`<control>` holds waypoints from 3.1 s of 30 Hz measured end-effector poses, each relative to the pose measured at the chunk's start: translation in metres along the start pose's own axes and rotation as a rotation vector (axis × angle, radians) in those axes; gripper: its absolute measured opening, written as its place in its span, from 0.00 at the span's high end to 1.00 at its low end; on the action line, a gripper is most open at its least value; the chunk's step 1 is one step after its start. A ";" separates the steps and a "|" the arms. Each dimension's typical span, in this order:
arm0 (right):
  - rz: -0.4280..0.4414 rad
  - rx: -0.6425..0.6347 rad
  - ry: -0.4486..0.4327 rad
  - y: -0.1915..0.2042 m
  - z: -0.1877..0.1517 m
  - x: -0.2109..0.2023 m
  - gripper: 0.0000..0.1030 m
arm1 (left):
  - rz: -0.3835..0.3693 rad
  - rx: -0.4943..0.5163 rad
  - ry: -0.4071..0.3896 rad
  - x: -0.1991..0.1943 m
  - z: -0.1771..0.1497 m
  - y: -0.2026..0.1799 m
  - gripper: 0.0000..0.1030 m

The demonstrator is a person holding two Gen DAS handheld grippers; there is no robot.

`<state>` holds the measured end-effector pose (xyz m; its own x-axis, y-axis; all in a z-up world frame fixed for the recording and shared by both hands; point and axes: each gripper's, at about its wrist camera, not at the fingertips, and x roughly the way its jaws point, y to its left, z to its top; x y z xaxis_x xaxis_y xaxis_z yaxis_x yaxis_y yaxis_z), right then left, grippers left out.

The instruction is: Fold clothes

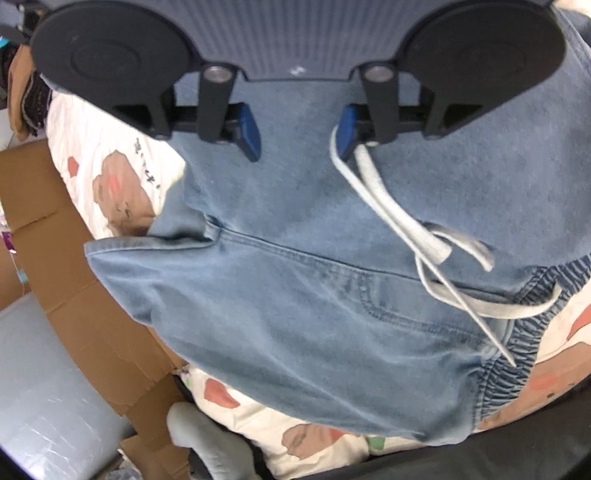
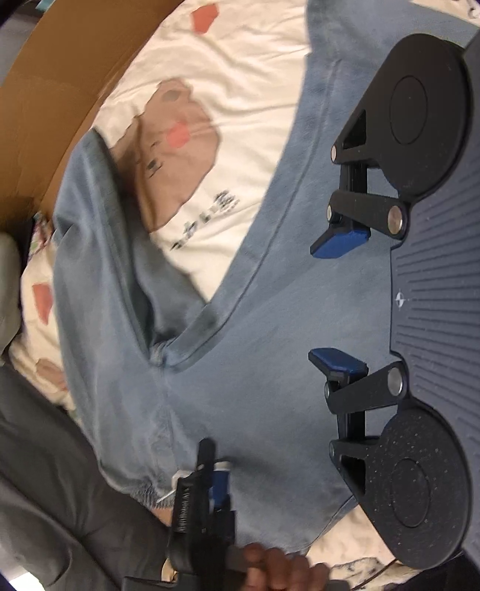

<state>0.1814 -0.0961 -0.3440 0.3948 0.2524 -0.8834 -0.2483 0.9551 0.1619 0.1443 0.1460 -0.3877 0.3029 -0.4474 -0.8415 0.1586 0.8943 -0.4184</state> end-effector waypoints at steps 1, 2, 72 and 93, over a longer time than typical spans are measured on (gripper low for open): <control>0.010 -0.009 -0.004 0.001 0.003 0.003 0.38 | -0.001 0.010 0.001 -0.002 -0.001 -0.002 0.44; 0.019 -0.017 -0.007 0.002 0.007 0.007 0.38 | 0.003 0.022 0.003 -0.004 -0.003 -0.004 0.40; -0.019 -0.194 -0.300 -0.217 0.178 0.055 0.38 | 0.565 0.079 -0.221 -0.015 0.201 0.077 0.32; 0.089 -0.345 -0.097 -0.146 0.343 0.177 0.36 | 0.318 -0.135 -0.180 0.054 0.214 0.144 0.27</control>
<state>0.5912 -0.1375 -0.3736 0.4364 0.3615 -0.8239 -0.5626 0.8243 0.0637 0.3851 0.2497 -0.4200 0.4786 -0.1313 -0.8681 -0.0910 0.9760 -0.1977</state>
